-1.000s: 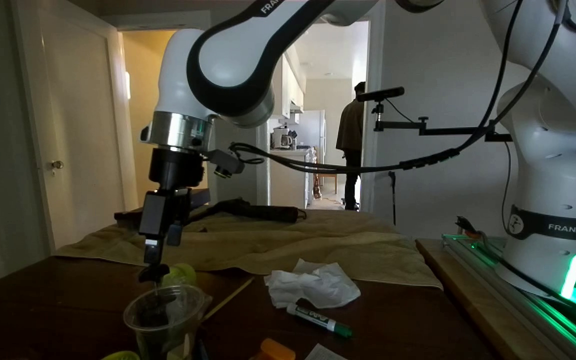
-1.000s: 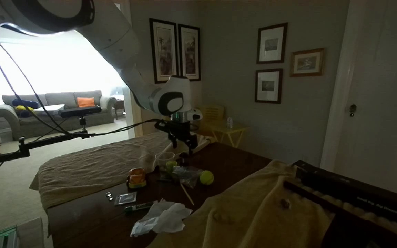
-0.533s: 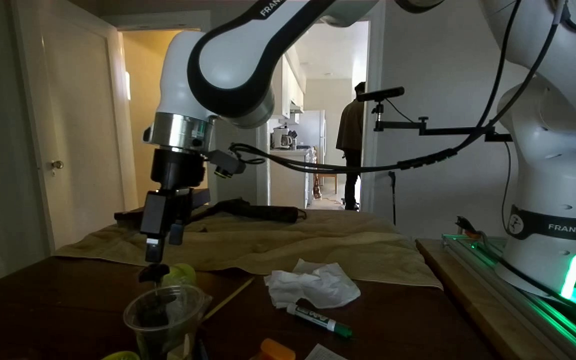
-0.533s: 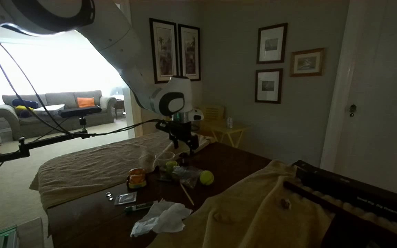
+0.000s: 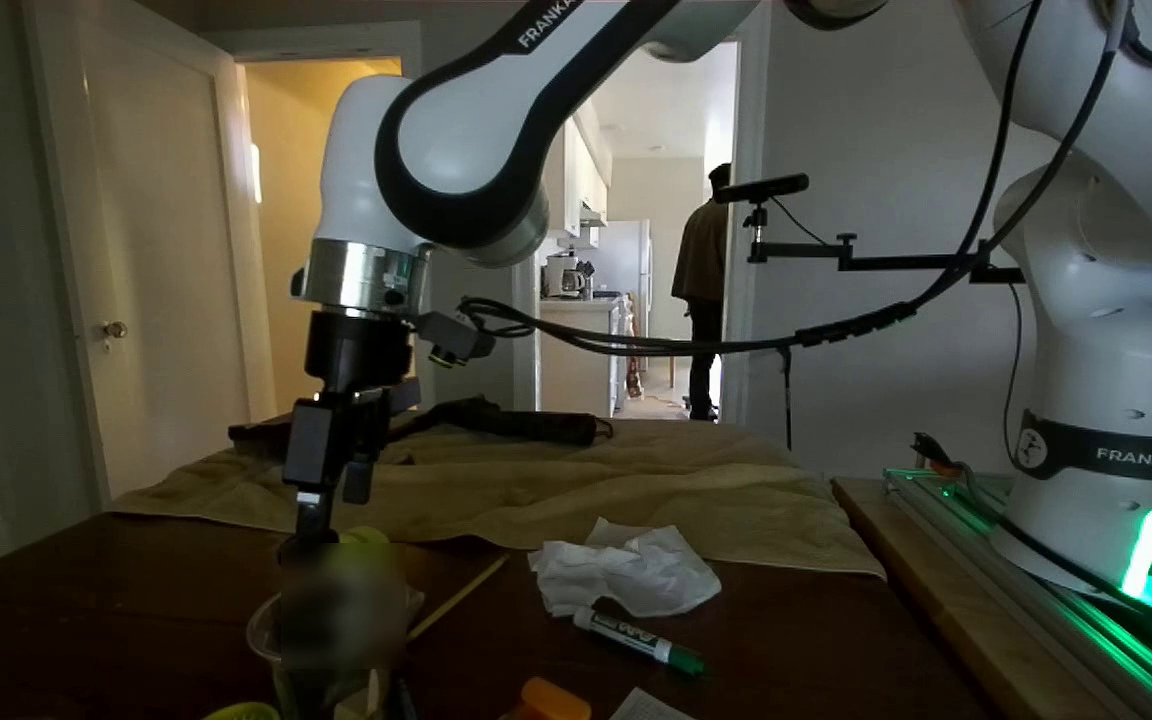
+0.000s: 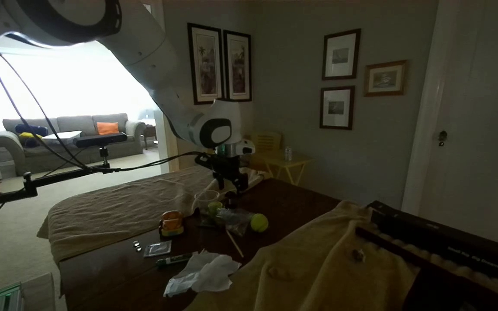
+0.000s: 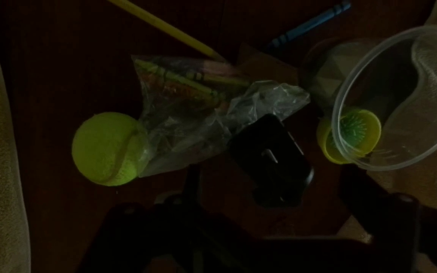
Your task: Move the black clamp forwards.
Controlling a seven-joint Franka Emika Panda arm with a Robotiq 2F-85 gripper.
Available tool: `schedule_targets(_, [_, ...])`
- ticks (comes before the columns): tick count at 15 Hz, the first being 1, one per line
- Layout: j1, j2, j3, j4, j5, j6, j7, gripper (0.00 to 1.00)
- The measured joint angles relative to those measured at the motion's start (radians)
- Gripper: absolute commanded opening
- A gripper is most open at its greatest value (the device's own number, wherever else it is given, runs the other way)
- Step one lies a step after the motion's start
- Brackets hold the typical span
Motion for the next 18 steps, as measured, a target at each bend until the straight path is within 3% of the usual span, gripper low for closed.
schedule_targets(7, [0.011,0.021,-0.009,0.012,-0.015,0.0,0.025,0.65])
schedule_targets(9, [0.014,0.026,-0.01,0.016,-0.02,0.0,0.027,0.56])
schedule_targets(12, [0.019,0.029,-0.01,0.018,-0.029,0.0,0.028,0.26])
schedule_targets(18, [0.037,0.029,-0.021,0.022,-0.062,0.0,0.031,0.12])
